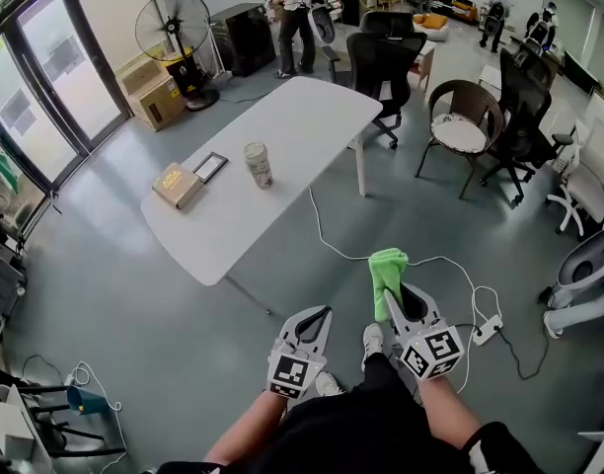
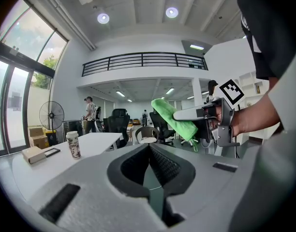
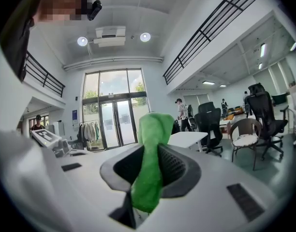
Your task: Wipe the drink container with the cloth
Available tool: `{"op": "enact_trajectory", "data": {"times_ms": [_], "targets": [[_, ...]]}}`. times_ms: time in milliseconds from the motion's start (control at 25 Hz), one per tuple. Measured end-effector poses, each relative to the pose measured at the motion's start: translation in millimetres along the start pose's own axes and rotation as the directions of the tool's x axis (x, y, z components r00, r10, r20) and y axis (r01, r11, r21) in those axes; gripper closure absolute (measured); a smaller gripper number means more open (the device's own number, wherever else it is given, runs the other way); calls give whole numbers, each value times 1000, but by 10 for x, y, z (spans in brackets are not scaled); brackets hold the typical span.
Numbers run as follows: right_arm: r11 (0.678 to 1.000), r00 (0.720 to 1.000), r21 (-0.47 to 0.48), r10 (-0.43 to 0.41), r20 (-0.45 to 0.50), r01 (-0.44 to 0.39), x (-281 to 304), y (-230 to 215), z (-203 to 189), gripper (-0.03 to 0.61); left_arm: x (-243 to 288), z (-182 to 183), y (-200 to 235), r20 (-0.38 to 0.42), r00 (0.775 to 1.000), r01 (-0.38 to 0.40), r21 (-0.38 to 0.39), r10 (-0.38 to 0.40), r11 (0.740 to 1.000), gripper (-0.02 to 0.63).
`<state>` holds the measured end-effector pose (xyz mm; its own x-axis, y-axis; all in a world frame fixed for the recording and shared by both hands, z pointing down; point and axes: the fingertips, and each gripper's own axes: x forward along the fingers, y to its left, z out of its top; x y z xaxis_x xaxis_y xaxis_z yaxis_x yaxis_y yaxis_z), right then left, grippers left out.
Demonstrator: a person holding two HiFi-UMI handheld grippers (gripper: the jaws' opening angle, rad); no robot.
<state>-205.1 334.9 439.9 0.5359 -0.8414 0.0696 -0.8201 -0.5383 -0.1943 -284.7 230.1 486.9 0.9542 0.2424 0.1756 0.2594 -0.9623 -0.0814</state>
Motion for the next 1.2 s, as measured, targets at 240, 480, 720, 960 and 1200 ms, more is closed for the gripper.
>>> {"op": "enact_trajectory", "data": {"times_ms": [240,480,720,960,1200], "targets": [[999,999,-5,33,2,-33,360,-242,43,483,297,79,245,9,999,-38,-10,38,999,604],[997,997,-22,74,-12,-75,757,-570,119,483,749,148,482,-5,998,-66,-8,66,998,604],[992,993,-32,118,-23,-119,1177,-1059,172,483,1310,257,705,-17,994,-108,-29,108,994,604],[983,984,-47,175,-25,-177,1552,-1437,308,483,1722,322,928,-34,984,-175,-24,174,984,604],[973,974,-48,223,-38,-224,1775,-1697,379,483,1855,218,975,-77,971,-232,-47,228,972,604]]}}
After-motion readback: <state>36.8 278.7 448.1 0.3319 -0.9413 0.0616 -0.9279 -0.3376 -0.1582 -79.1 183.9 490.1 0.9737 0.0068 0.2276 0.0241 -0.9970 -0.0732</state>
